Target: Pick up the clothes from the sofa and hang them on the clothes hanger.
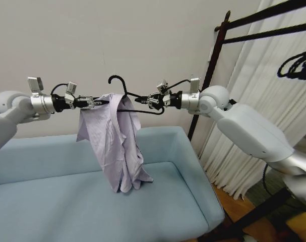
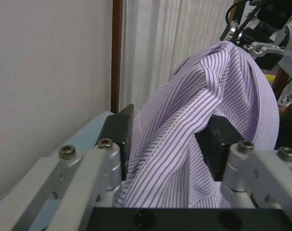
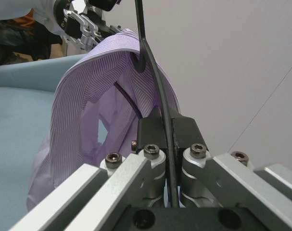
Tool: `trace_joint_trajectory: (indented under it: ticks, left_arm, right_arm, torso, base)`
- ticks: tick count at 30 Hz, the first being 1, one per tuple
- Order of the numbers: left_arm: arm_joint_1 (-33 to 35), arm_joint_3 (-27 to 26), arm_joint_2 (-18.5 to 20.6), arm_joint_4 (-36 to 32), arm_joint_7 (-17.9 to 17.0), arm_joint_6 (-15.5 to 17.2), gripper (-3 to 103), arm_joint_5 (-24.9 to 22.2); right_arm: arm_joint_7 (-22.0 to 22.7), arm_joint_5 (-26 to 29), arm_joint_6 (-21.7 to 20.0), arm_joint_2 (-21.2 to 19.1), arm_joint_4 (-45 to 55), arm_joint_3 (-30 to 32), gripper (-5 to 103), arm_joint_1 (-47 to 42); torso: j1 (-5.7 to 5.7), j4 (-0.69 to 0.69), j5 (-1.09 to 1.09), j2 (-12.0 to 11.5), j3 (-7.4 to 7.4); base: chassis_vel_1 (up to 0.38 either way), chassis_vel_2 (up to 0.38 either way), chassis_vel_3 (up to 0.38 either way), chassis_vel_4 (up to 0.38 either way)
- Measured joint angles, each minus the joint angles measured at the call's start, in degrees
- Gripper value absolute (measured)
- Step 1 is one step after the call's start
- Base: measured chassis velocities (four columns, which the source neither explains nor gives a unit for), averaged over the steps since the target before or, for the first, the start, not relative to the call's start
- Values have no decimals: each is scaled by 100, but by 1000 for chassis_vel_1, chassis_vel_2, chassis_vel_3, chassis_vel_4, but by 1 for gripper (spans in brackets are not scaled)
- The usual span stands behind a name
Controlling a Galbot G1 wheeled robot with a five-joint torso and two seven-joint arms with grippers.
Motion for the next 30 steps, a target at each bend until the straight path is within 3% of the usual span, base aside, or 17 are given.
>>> trace_joint_trajectory:
  ticks: [4,7,10,17,20,23,26,27,28,30]
  left_arm:
    - [52,-39,-5,-1,0,-14,25,2]
    - [75,-67,-22,9,-1,-18,20,2]
    - [98,-89,-43,15,0,-29,4,1]
    - [96,-124,-80,4,-19,-37,2,-7]
    - [72,-136,-80,-32,-34,-36,2,-23]
    - [56,-145,-70,-59,-35,-38,2,-53]
    - [35,-153,-59,-65,-42,-48,2,-84]
    - [26,-154,-57,-64,-43,-55,2,-91]
    - [14,-157,-54,-61,-44,-70,2,-101]
    - [10,-162,-54,-58,-45,-88,2,-105]
  right_arm:
    - [27,29,5,7,-2,-16,2,18]
    - [35,40,7,8,0,-21,2,28]
    - [46,61,34,-11,21,-48,2,30]
    - [138,76,67,-74,81,-81,0,30]
    - [198,96,74,-114,114,-80,15,32]
    - [325,125,74,-153,141,-80,21,38]
    - [563,169,68,-202,164,-52,37,39]
    - [703,215,53,-226,184,-31,37,38]
    - [1012,331,8,-282,238,14,48,25]
    - [1227,397,-23,-318,270,33,48,11]
  torso:
    - [0,0,0,0,0]
    - [0,0,0,0,0]
    - [0,0,0,0,0]
    - [0,-1,0,0,0]
    - [0,0,0,0,0]
    - [0,0,1,0,0]
    - [0,0,1,0,0]
    - [0,0,1,0,0]
    - [0,0,0,0,0]
    - [0,0,0,0,0]
  base:
    - [0,0,0,0]
    - [0,0,0,0]
    - [0,0,0,0]
    - [0,0,0,0]
    - [0,0,0,0]
    - [0,0,0,0]
    - [0,0,0,0]
    - [0,0,0,0]
    - [0,0,0,0]
    - [0,0,0,0]
